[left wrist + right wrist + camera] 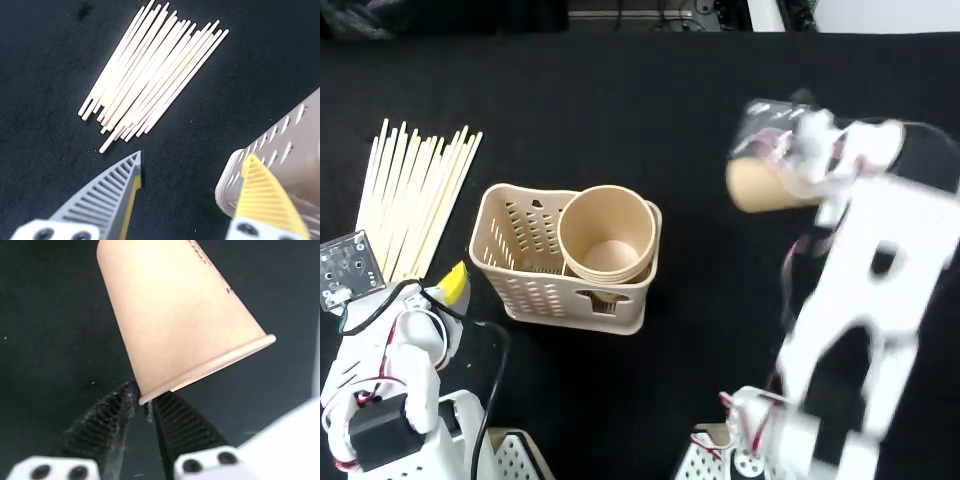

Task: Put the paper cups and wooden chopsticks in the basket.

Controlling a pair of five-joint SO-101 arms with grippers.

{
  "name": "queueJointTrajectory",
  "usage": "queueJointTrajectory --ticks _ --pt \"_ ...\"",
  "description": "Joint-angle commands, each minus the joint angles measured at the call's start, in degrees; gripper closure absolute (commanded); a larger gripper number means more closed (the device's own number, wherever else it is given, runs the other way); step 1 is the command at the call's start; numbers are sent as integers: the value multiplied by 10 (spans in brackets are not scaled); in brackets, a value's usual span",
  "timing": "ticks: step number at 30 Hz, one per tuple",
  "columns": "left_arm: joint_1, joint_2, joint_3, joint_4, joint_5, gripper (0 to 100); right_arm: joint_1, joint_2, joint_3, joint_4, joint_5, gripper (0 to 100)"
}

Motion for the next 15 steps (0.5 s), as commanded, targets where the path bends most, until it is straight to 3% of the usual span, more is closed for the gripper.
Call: queueJointTrajectory --ticks 1,7,15 --pt "1 -3 1 -11 1 693 -117 -233 68 19 -11 985" --pt "1 -3 1 -11 1 693 -255 -371 95 19 -123 985" --pt "1 -3 1 -11 1 693 -322 -328 35 11 -187 985"
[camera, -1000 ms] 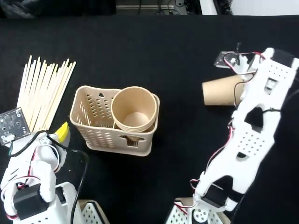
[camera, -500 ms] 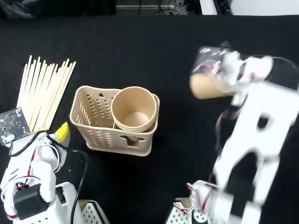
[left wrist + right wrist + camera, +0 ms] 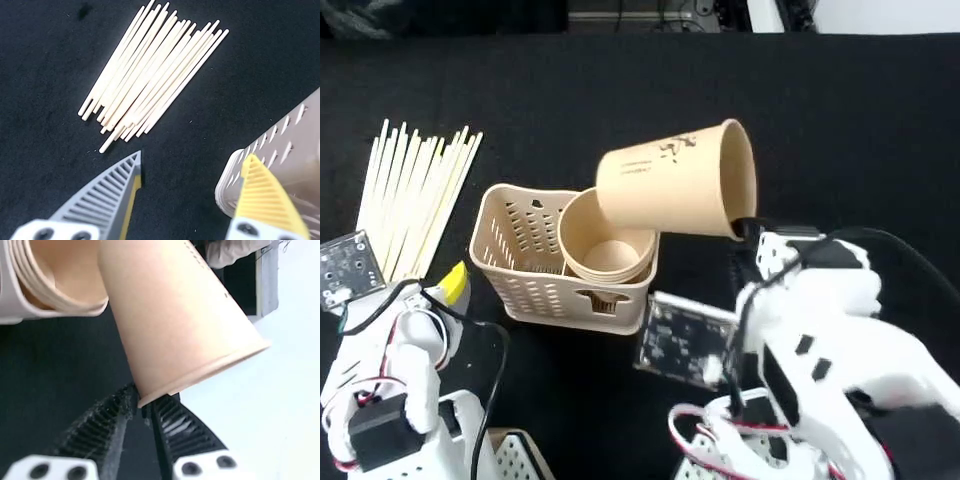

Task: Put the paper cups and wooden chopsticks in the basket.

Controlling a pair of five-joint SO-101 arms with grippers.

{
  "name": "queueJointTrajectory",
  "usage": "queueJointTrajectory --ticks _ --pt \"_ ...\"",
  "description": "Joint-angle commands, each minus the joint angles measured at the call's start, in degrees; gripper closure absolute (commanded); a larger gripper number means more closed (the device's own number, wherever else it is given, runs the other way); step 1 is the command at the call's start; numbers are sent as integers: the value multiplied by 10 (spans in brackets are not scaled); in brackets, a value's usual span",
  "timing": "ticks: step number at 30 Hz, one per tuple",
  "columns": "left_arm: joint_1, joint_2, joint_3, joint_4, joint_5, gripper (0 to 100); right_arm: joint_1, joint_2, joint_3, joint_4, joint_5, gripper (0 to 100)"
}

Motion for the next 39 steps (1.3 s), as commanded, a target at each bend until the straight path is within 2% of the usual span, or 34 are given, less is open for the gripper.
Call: queueJointTrajectory --ticks 1,18,39 --pt "1 -3 1 -11 1 693 -25 38 -30 11 -18 985" --pt "1 -3 1 -11 1 693 -29 185 -29 -11 -18 985" --pt "1 -3 1 -11 1 693 -30 182 -81 18 -33 982"
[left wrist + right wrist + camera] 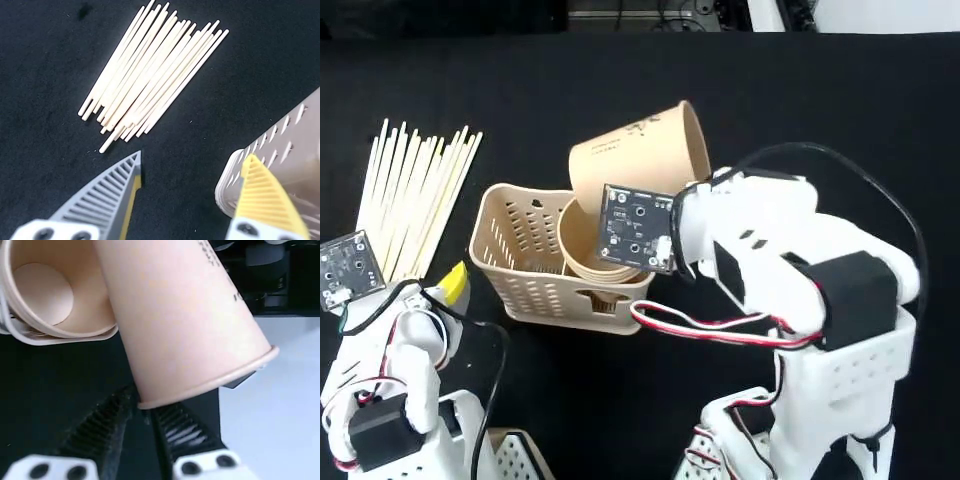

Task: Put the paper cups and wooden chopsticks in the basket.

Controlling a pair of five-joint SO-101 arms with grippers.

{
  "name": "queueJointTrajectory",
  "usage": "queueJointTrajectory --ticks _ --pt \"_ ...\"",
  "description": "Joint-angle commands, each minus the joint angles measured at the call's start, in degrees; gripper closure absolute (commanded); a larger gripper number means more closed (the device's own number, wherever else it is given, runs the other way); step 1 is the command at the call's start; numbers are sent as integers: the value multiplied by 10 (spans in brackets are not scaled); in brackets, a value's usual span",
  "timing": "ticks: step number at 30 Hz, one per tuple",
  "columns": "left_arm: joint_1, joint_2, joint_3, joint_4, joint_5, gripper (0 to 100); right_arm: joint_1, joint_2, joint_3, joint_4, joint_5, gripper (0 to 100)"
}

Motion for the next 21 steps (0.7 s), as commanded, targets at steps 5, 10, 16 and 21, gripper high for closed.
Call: queueJointTrajectory --ticks 5,10,16,21 --pt "1 -3 1 -11 1 693 -26 -43 7 18 -24 914" --pt "1 -3 1 -11 1 693 -60 -90 59 18 -24 914" --pt "1 -3 6 -13 1 693 -62 -128 75 18 -24 913" --pt "1 -3 6 -13 1 693 -62 -147 67 16 -25 913"
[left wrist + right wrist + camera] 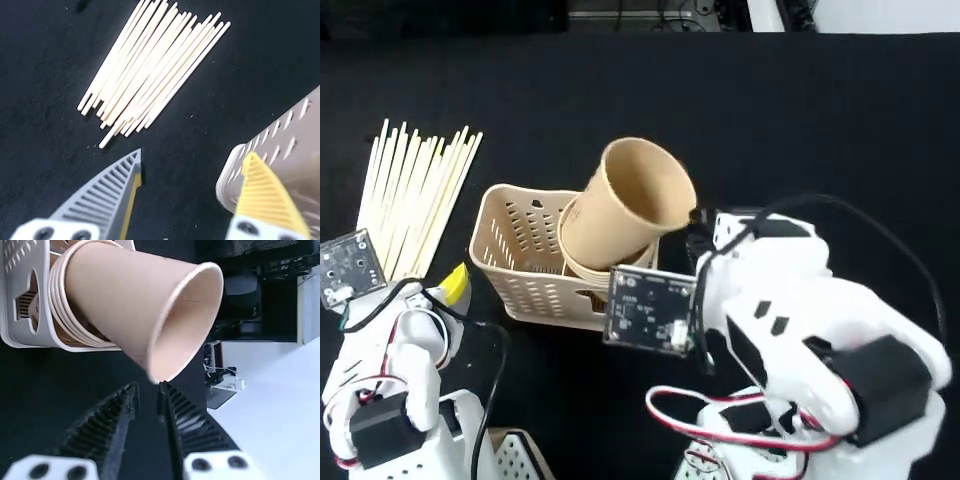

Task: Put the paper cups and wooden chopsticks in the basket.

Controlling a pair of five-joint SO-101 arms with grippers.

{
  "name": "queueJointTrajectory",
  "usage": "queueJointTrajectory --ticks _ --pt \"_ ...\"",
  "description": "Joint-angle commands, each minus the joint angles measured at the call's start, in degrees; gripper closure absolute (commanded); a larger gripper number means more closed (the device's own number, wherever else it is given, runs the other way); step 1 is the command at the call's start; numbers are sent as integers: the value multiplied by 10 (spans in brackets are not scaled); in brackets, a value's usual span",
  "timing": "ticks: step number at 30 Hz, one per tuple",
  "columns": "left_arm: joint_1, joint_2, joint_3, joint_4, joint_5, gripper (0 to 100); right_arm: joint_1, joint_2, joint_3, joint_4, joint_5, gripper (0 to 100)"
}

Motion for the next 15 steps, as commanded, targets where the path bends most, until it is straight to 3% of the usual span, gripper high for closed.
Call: queueJointTrajectory --ticks 1,4,7,11,15 --pt "1 -3 -1 -13 1 693 -6 -12 -10 15 -9 913" --pt "1 -3 -1 -13 1 693 -9 -11 -14 4 -25 911" --pt "1 -3 -1 -13 1 693 -40 -10 -10 -44 -91 911" --pt "1 -3 -1 -13 1 693 -131 -9 -8 -97 -196 913" --pt "1 -3 -1 -13 1 693 -213 -9 52 -121 -250 913"
